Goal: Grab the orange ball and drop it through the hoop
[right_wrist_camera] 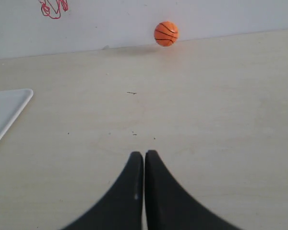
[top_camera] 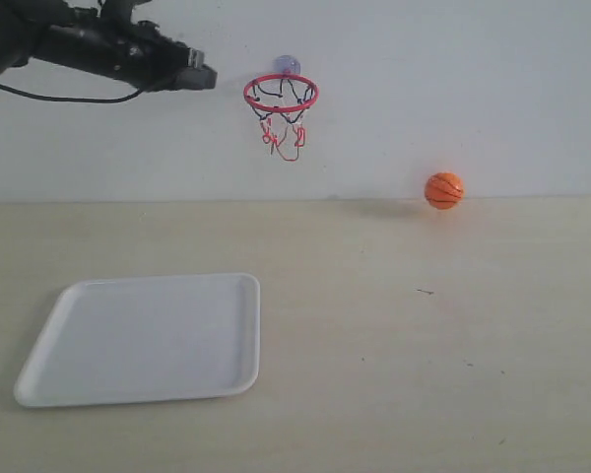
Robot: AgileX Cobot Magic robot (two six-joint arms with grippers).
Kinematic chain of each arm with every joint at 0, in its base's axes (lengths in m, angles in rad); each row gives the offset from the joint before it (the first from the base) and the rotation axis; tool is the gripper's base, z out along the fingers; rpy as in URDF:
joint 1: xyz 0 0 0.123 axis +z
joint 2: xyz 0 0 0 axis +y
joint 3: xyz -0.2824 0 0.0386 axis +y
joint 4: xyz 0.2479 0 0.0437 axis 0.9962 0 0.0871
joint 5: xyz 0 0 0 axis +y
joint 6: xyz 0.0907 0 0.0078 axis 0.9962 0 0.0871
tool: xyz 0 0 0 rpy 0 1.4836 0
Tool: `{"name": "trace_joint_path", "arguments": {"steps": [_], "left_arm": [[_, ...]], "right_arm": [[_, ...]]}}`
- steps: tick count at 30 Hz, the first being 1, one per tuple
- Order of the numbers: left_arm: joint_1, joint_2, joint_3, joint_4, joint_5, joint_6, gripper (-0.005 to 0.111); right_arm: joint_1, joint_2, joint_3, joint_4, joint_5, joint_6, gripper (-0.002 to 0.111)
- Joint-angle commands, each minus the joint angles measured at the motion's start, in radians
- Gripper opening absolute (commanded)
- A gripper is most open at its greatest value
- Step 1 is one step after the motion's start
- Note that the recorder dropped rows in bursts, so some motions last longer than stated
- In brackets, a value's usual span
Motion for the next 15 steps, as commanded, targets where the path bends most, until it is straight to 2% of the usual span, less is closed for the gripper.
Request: {"name": "trace_joint_path", "arguments": {"steps": [1,3,7,12,15], "left_arm": [[0.051,-0.01,-0.004,0.012,0.241,-0.101,0.004],[0.07,-0.01,-0.004,-0.019,0.252,-0.119,0.004],[0.091,-0.04,0.032,-0.036,0.252,-0.305,0.004],[0.07,-0.164,0.17,0.033,0.252,-0.297,0.004],[0.061,-0.266,0.314,0.086,0.252,-0.279,0.004]], "right_arm": [[0.002,-0.004,-0.001,-0.008,-0.006,-0.003,0.0],[0.002,-0.004,-0.001,-0.008,-0.006,-0.003,0.0],[0.002,-0.004,-0.001,-0.008,-0.006,-0.003,0.0],[0.002,-0.004,-0.001,-0.008,-0.006,-0.003,0.0],[0.002,-0.004,-0.001,-0.008,-0.006,-0.003,0.0]]}}
